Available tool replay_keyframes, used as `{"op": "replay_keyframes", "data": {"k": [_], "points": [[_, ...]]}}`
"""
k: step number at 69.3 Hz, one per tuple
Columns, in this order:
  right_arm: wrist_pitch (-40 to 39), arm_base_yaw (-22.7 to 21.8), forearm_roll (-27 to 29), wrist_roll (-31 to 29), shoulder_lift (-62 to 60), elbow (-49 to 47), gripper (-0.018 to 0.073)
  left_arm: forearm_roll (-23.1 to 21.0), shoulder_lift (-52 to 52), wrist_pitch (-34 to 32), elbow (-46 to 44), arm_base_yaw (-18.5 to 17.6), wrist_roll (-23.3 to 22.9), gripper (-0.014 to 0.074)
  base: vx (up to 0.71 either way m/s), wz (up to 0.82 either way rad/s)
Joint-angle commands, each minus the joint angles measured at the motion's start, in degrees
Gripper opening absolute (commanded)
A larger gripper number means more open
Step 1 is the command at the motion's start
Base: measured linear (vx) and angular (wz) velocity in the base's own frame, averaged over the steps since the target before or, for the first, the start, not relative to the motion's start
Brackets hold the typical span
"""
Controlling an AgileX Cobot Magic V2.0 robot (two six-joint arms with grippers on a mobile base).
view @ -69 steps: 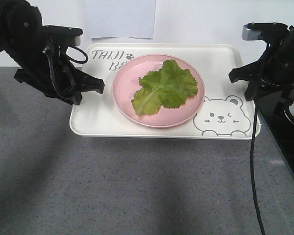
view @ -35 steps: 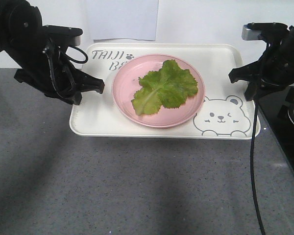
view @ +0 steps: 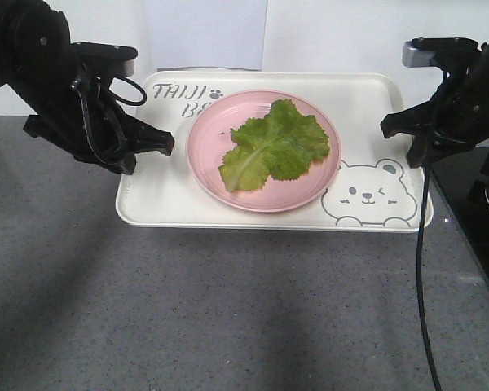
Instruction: Transfer vegetables to tray and serve
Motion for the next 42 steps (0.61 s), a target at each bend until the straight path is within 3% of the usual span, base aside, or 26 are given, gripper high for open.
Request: {"op": "replay_keyframes", "data": {"k": [1, 42], "points": [[1.45, 0.11, 1.91, -2.33, -3.11, -1.69, -0.0006, -1.14, -3.17, -4.04, -1.72, -0.43, 1.28, -0.0006, 0.02, 0.01], [1.45, 0.11, 1.91, -2.33, -3.11, -1.69, -0.0006, -1.14, -3.17, -4.04, -1.72, -0.43, 1.28, -0.0006, 0.01, 0.00]]}}
